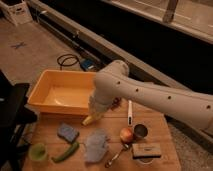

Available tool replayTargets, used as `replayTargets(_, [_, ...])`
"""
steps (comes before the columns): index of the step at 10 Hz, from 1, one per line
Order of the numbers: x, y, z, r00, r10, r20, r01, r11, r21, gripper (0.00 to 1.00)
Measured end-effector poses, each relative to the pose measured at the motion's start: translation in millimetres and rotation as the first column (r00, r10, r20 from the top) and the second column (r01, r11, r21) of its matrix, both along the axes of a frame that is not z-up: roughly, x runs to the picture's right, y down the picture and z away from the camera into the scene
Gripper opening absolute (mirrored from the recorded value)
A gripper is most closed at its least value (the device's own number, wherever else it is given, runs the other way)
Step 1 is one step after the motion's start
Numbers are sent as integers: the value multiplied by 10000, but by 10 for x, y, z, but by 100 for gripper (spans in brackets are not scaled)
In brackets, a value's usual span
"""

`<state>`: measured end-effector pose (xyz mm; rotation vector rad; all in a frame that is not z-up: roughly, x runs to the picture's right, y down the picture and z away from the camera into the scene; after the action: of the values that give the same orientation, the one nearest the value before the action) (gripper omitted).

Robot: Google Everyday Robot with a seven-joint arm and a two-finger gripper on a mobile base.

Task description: Place banana in plastic cup

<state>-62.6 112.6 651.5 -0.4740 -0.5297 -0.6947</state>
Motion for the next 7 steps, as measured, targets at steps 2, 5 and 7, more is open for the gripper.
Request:
replayTargets(2, [-565,55,-65,9947,-772,686,757,9968,244,0])
replayTargets(5, [-1268,236,-127,9673,-1826,1758,1794,9832,343,0])
replayTargets(7, [-1684,455,-228,9270,-2707,2597,2685,9623,445,0])
